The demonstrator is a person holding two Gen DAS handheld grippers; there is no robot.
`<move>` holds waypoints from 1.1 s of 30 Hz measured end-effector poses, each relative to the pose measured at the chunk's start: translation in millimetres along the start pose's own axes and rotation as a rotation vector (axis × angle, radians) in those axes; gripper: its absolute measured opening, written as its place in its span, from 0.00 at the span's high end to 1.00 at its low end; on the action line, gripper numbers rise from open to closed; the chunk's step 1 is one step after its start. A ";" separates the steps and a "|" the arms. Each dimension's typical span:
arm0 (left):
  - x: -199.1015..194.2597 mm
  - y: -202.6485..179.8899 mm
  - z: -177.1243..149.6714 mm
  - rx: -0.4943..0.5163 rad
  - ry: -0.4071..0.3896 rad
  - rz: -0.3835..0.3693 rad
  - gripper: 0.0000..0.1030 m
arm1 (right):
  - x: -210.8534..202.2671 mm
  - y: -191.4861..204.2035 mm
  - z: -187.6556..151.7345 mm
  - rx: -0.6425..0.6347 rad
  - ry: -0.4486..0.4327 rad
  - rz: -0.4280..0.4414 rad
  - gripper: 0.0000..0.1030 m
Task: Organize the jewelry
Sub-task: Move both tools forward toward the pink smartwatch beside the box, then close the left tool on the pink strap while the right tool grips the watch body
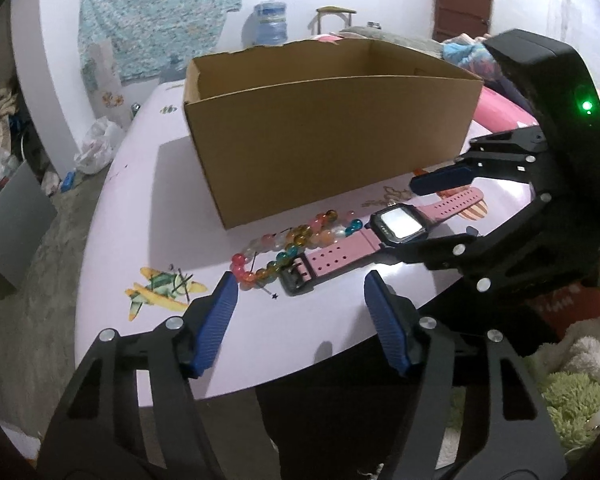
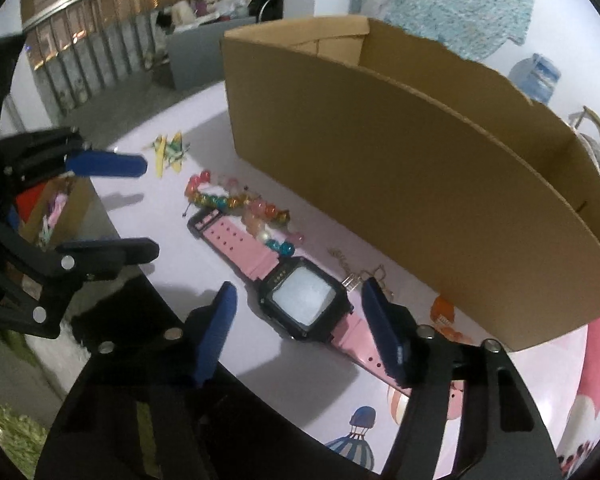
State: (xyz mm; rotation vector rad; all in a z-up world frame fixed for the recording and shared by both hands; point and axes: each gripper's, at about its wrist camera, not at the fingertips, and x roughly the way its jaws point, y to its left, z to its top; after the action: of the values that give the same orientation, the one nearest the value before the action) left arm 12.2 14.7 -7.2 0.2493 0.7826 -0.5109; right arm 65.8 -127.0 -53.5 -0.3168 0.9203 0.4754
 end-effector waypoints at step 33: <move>14.8 -75.0 -11.5 0.356 -0.008 0.153 0.42 | 5.3 -40.4 3.3 0.069 0.155 0.300 0.52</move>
State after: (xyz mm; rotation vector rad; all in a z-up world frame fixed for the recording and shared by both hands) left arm -25.3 -49.6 -27.9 0.6317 0.6550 -0.5040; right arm 91.7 -158.6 -53.5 -0.1534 1.1404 0.6999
